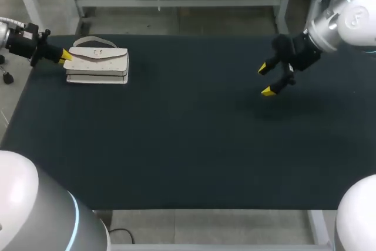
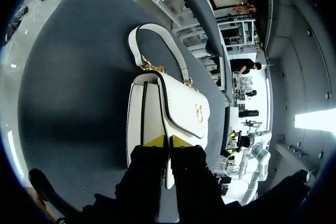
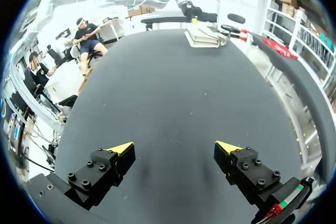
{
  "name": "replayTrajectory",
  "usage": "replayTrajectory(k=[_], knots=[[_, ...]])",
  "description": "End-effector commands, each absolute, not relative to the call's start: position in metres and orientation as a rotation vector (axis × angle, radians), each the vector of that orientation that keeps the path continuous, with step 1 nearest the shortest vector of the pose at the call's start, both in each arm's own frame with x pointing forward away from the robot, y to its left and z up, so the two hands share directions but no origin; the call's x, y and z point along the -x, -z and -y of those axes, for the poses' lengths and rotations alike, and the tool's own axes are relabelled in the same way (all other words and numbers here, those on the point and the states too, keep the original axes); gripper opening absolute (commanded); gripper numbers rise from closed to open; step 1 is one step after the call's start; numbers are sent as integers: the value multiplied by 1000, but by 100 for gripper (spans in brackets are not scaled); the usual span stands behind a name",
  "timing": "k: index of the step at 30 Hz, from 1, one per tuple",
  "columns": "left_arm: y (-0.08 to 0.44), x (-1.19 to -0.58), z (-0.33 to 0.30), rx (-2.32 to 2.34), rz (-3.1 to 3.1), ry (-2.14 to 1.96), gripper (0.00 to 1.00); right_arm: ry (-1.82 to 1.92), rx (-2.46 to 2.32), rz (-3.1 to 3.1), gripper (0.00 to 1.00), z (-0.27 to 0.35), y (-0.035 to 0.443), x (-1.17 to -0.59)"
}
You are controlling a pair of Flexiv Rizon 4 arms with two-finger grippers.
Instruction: Pick up the bag, open it, inspect its contents, close it, and place it on the opposite side
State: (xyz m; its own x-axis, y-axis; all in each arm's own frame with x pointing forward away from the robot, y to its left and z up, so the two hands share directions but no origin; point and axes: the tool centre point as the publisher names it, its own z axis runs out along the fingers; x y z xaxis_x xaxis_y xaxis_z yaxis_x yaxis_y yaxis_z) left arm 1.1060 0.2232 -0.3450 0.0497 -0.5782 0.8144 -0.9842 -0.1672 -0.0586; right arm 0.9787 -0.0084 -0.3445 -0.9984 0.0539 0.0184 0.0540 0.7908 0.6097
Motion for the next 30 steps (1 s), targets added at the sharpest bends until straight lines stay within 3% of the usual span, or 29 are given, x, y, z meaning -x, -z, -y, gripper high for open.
replayTrajectory(k=[1, 30], knots=[[342, -1085, -196, -1855, 1562, -1049, 0, 1015, 89, 2972, 100, 8, 345, -979], [343, -1065, -165, -1878, 1575, -1043, 0, 1015, 89, 2972, 100, 8, 345, -979]])
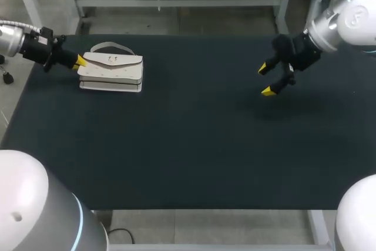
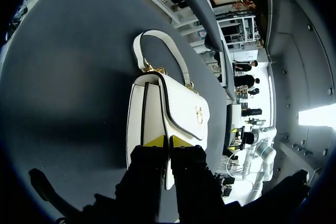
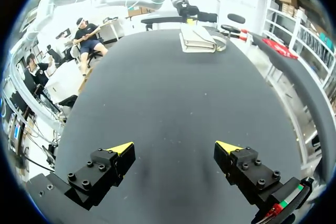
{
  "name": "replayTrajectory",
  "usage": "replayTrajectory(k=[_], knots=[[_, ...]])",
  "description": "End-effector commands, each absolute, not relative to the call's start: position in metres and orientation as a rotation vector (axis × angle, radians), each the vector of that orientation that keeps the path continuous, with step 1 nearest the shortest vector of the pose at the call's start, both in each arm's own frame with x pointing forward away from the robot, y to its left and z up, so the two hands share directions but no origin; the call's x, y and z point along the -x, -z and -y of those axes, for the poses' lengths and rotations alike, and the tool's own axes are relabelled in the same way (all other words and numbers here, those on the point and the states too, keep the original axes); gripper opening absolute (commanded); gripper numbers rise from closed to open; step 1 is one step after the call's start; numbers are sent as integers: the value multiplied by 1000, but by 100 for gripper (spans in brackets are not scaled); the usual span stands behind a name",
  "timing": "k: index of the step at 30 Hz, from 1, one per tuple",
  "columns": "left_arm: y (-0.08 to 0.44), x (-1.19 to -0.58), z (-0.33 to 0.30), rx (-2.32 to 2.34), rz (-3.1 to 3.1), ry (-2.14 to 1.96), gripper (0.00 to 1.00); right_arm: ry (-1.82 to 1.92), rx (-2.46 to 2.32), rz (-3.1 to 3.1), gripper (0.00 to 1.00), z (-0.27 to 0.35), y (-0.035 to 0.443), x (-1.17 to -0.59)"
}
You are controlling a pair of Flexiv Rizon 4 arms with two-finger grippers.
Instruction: Pick up the bag, open it, inspect its contents, close it, and place it on the opposite side
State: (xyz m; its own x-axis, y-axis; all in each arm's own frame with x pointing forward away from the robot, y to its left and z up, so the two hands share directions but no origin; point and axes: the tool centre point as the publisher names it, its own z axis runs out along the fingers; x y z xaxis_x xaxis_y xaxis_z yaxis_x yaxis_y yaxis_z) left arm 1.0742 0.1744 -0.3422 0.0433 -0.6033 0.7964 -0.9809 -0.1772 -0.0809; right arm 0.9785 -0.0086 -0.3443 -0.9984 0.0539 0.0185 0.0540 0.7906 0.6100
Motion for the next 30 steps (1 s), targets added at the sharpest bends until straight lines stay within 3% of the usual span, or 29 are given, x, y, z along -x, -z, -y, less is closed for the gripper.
replayTrajectory(k=[1, 30], knots=[[344, -1063, -159, -1928, 1564, -1062, 0, 1015, 89, 2972, 100, 8, 345, -979], [363, -1007, -29, -1811, 1531, -1195, 0, 1015, 89, 2972, 100, 8, 345, -979]])
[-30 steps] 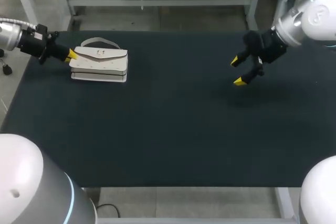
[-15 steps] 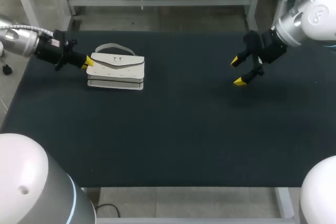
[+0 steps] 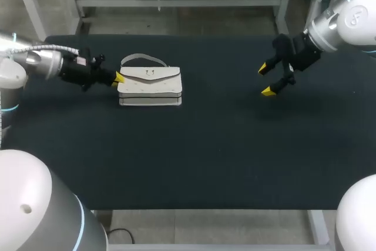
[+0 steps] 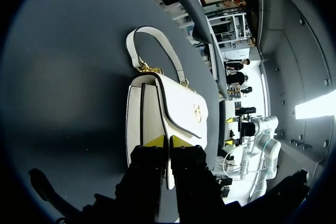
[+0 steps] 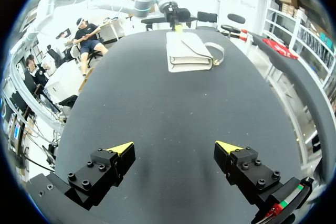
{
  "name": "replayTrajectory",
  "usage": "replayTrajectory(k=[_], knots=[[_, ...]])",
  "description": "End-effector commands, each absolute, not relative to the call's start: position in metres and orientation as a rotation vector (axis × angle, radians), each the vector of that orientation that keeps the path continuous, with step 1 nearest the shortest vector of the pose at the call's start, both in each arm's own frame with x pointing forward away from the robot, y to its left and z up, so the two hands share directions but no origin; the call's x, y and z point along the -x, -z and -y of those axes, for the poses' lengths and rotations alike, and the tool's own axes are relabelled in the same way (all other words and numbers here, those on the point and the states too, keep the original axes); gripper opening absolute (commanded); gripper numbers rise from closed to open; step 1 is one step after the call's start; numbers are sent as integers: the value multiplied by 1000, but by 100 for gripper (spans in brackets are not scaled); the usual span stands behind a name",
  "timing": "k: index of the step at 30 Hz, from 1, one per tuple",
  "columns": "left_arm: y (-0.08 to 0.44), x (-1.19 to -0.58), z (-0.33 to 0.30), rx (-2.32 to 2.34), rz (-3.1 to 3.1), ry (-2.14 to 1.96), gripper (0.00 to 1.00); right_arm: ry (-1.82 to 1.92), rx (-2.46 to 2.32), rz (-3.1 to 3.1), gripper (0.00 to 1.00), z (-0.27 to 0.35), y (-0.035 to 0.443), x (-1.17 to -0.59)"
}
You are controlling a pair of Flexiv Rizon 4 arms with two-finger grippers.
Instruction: Pick up the bag, open it, inspect its contents, close it, and place it on the opposite side
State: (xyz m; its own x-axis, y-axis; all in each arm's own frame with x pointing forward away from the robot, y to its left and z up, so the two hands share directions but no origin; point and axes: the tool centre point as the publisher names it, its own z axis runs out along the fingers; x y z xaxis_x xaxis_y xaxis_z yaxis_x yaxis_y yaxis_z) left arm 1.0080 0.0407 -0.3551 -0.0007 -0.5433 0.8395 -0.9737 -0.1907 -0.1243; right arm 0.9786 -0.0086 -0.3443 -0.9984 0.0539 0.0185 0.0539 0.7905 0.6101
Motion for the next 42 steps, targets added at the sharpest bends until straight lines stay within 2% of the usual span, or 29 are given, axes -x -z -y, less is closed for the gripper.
replayTrajectory(k=[1, 14, 30, 31, 33, 34, 35, 37, 38, 39, 42], knots=[[363, -1006, -26, -1800, 1534, -1184, 0, 1015, 89, 2972, 100, 8, 345, -979], [351, -999, -1, -1694, 1591, -1139, 0, 1015, 89, 2972, 100, 8, 345, -979], [363, -992, 29, -1627, 1532, -1108, 0, 1015, 89, 2972, 100, 8, 345, -979], [362, -992, 29, -1625, 1532, -1107, 6, 1015, 89, 2972, 100, 8, 345, -979], [360, -992, 28, -1623, 1540, -1106, 36, 1015, 89, 2972, 100, 8, 345, -979], [359, -991, 26, -1624, 1553, -1105, 46, 1015, 89, 2972, 100, 8, 345, -979], [358, -991, 25, -1622, 1574, -1102, 48, 1015, 89, 2972, 100, 8, 345, -979], [355, -991, 19, -1628, 1586, -1103, 62, 1015, 89, 2972, 100, 8, 345, -979], [353, -991, 16, -1630, 1589, -1103, 64, 1015, 89, 2972, 100, 8, 345, -979], [351, -992, 13, -1632, 1590, -1101, 60, 1015, 89, 2972, 100, 8, 345, -979], [346, -994, 6, -1620, 1589, -1058, 43, 1015, 89, 2972, 100, 8, 345, -979]])
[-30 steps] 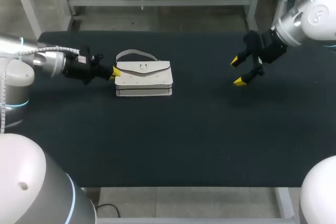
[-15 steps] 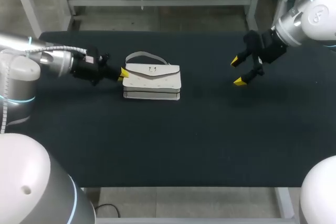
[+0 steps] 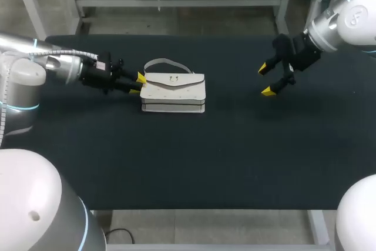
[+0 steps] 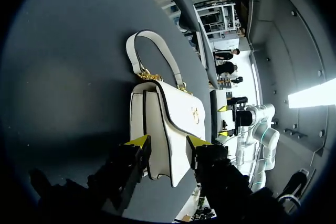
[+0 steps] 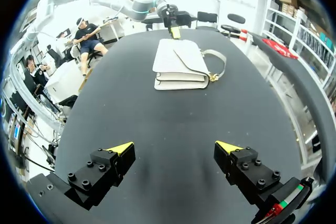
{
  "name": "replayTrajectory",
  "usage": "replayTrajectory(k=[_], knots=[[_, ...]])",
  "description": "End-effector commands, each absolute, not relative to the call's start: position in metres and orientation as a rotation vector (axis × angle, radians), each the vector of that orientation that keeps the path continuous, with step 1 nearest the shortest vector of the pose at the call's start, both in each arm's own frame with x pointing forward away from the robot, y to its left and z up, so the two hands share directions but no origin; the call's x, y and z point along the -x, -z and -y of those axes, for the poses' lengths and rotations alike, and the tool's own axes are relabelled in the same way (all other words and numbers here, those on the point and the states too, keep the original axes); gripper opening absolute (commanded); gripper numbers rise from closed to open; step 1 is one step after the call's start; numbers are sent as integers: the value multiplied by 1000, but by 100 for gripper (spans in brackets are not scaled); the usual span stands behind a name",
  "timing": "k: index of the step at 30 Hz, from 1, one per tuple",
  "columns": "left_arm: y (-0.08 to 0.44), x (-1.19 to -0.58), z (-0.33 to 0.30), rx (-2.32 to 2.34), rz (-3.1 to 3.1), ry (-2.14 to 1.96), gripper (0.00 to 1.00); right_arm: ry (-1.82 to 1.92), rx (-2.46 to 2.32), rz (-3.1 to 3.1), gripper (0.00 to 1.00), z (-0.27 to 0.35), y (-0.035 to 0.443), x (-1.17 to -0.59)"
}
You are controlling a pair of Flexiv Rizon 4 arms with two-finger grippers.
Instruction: Pick up the bag, open it, inspect its contents, close it, and place it on the opposite side
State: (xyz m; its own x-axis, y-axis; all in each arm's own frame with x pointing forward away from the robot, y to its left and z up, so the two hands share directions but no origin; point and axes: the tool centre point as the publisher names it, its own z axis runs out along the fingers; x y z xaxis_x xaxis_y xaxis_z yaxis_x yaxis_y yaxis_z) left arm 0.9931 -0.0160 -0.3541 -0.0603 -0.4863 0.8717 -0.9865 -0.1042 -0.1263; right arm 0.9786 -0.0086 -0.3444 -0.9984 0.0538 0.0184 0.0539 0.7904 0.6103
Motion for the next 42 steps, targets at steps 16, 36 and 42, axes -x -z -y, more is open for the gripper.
replayTrajectory(k=[16, 36, 42], knots=[[354, -990, 12, -1524, 1572, -806, 42, 1015, 89, 2972, 100, 8, 345, -979], [359, -988, 32, -1511, 1572, -903, 30, 1015, 89, 2972, 100, 8, 345, -979], [359, -989, 35, -1503, 1569, -905, 13, 1015, 89, 2972, 100, 8, 345, -979]])
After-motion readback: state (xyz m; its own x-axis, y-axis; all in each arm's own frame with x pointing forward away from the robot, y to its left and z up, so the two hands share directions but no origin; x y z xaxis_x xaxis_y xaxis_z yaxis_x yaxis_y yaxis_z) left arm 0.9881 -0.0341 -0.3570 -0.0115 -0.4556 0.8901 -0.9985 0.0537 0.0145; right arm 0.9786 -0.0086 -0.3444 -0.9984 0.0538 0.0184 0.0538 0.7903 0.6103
